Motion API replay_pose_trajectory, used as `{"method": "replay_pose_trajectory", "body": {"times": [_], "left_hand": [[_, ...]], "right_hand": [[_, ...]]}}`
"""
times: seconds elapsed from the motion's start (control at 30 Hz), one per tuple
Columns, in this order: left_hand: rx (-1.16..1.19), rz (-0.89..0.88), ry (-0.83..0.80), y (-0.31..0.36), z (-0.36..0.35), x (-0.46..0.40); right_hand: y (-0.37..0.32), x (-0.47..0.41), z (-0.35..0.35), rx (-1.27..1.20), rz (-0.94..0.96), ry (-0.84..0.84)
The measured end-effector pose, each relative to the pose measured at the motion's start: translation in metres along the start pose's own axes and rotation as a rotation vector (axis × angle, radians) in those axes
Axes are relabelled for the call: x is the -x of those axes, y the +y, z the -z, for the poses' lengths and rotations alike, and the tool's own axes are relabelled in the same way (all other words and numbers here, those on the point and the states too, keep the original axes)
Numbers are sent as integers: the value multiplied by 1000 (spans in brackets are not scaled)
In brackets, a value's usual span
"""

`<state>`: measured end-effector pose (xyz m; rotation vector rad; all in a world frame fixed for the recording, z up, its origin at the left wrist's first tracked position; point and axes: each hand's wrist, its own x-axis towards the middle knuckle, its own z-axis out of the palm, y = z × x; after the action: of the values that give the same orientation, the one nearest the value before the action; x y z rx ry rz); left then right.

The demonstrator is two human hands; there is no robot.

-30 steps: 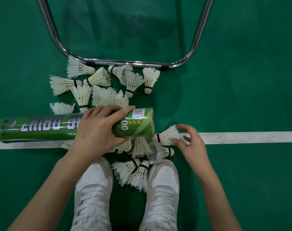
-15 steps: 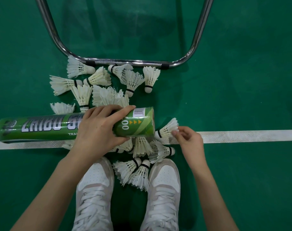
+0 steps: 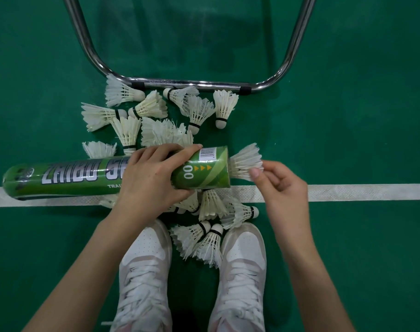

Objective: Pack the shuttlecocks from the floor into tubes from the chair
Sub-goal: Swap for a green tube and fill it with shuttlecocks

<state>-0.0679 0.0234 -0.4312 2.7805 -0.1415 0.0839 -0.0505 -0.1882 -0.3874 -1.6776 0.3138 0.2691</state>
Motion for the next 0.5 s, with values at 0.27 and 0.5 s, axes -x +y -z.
{"method": "replay_pose_trajectory", "body": {"times": [0.27, 0.5], "left_hand": [[14, -6, -14, 2, 3, 1], [7, -14, -14, 5, 5, 2]], "right_hand": [[-2, 12, -13, -151, -40, -135], [2, 13, -22, -27, -36, -179]]}}
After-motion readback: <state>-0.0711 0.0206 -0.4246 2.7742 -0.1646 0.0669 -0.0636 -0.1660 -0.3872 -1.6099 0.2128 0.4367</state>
